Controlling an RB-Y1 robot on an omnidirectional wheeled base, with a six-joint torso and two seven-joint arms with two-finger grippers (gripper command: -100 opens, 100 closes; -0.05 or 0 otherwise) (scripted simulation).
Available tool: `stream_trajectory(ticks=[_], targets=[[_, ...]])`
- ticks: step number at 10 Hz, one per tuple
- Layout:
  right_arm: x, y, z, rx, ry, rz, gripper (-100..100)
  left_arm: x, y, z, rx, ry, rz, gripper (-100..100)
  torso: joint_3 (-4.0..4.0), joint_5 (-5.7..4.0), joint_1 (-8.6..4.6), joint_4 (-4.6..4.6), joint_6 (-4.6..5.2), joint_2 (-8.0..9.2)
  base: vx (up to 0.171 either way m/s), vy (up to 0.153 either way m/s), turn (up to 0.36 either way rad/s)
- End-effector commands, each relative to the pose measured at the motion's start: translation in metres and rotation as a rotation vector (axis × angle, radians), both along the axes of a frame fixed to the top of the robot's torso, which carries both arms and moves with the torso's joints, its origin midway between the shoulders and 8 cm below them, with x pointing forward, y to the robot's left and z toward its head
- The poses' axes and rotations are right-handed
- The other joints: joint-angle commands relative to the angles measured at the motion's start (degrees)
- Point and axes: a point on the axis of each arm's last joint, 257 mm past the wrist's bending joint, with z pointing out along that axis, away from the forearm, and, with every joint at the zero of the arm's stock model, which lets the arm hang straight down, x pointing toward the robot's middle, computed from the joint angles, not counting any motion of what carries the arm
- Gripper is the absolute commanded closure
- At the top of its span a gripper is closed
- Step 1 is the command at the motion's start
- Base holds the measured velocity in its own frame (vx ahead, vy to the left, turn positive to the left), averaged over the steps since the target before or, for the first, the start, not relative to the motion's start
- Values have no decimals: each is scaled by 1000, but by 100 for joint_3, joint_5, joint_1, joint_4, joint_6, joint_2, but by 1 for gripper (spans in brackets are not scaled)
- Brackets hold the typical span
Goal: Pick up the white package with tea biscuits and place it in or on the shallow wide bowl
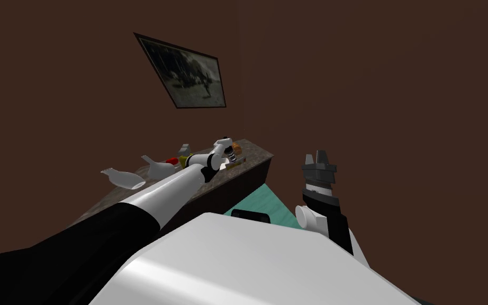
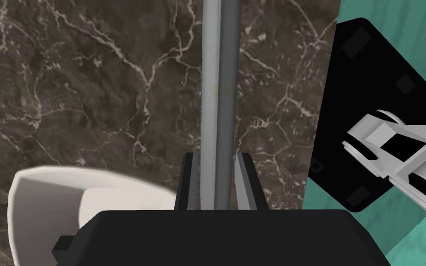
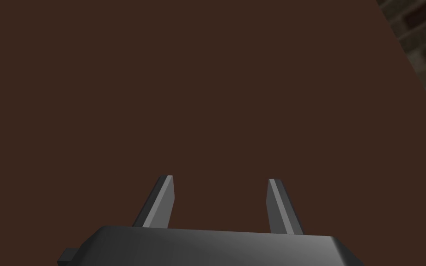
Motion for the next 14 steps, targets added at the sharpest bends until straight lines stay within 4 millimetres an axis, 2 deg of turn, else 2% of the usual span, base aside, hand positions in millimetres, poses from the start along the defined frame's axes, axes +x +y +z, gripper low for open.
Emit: stream_trajectory(ticks=[1, 4, 5, 6, 7, 8, 9, 10, 12, 14], targets=[[0, 0, 0, 0, 0, 0, 0, 1, 5, 11, 8, -2, -7, 100, 0, 0, 0, 0, 0, 0, -39, 103, 33], [0, 0, 0, 0, 0, 0, 0, 3, 9, 29, 22, -4, -18, 100, -5, -4, 16, 7, -19, -19, -22, 76, 14], [0, 0, 0, 0, 0, 0, 0, 3, 9, 29, 22, -4, -18, 100, -4, -7, 21, 14, -26, -23, -8, 51, 0], [0, 0, 0, 0, 0, 0, 0, -5, 8, 20, 19, 26, -20, 100, -5, -8, 26, 15, -33, -27, -1, 22, -3], [0, 0, 0, 0, 0, 0, 0, 6, 9, 33, 23, -16, -17, 100, -8, -7, 28, 13, -40, -30, -5, 3, 17], [0, 0, 0, 0, 0, 0, 0, 9, 10, 37, 23, -28, -16, 100, -4, -12, 23, 20, -38, -30, -1, -2, 13], [0, 0, 0, 0, 0, 0, 0, 3, 9, 29, 22, -4, -18, 100, -4, -13, 17, 21, -34, -31, 0, 0, 0], [0, 0, 0, 0, 0, 0, 0, 4, 15, 46, 49, -6, -25, 100, -6, -13, 16, 18, -35, -31, -3, 47, 8], [0, 0, 0, 0, 0, 0, 0, 4, 15, 46, 49, -6, -25, 100, 1, -9, 43, 24, -38, -23, -7, 53, 6], [0, 0, 0, 0, 0, 0, 0, 5, 25, 67, 97, -8, -29, 100, 7, -13, 35, 30, -36, -18, -5, 46, 6]])
